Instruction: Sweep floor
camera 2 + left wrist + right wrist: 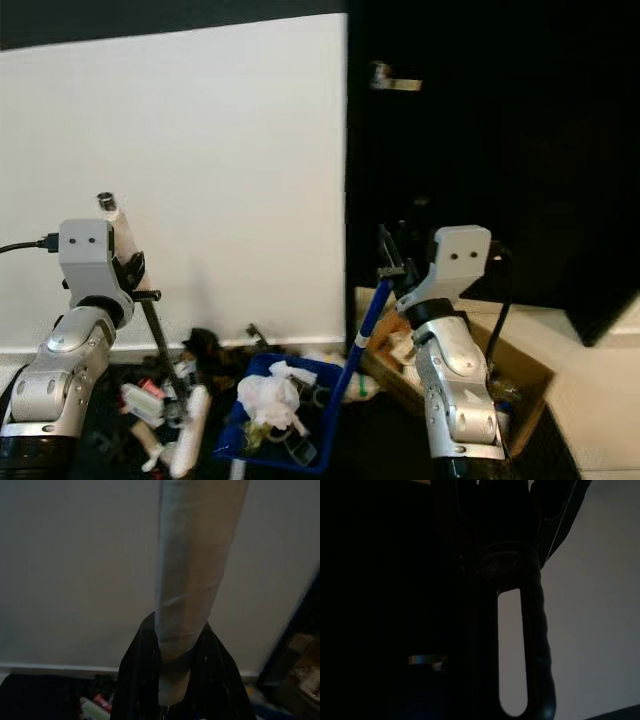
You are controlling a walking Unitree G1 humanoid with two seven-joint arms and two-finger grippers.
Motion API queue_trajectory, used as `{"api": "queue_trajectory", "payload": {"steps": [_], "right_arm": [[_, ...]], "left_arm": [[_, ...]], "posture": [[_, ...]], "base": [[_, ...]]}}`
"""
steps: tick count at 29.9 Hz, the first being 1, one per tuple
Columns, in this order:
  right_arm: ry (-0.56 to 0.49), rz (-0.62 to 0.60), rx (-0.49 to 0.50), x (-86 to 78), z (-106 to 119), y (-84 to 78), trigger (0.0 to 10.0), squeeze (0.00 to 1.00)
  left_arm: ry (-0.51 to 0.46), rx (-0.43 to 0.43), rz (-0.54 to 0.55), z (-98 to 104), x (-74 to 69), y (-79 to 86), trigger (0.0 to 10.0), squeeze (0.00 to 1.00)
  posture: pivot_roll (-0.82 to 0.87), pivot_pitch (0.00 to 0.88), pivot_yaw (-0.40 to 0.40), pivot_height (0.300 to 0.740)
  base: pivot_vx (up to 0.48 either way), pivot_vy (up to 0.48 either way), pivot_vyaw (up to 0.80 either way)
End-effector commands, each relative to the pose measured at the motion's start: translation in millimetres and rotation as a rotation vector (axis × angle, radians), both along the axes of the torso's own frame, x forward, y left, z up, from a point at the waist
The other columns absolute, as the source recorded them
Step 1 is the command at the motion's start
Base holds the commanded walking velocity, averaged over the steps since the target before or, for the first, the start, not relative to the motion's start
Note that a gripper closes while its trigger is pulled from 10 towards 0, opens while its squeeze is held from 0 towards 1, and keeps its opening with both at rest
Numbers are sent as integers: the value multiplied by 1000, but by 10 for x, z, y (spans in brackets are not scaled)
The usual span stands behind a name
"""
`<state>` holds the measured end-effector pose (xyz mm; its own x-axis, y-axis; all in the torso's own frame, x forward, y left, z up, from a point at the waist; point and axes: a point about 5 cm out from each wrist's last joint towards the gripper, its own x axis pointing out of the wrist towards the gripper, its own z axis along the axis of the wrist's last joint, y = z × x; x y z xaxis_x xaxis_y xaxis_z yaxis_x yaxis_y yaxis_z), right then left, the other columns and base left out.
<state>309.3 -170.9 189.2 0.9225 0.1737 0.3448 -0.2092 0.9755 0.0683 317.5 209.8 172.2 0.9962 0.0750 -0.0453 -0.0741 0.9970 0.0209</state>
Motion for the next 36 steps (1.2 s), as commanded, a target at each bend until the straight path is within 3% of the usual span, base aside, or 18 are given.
{"api": "queue_trajectory", "payload": {"steps": [1, 5, 36], "right_arm": [[-42, 24, 19, 0, 83, 60, 10000, 0], [-41, 24, 18, 1, 82, 61, 10000, 0], [-39, 26, 19, -17, 68, 59, 10000, 0]], "left_arm": [[-37, 6, 16, 66, -9, 41, 10000, 0], [-36, 4, 17, 65, -8, 44, 10000, 0], [-30, 0, 24, 56, -5, 50, 10000, 0]], "posture": [[5, 76, 91, 740], [5, 76, 92, 740], [3, 82, 93, 740]], "base": [[0, 0, 0], [0, 0, 0], [0, -297, 0]]}}
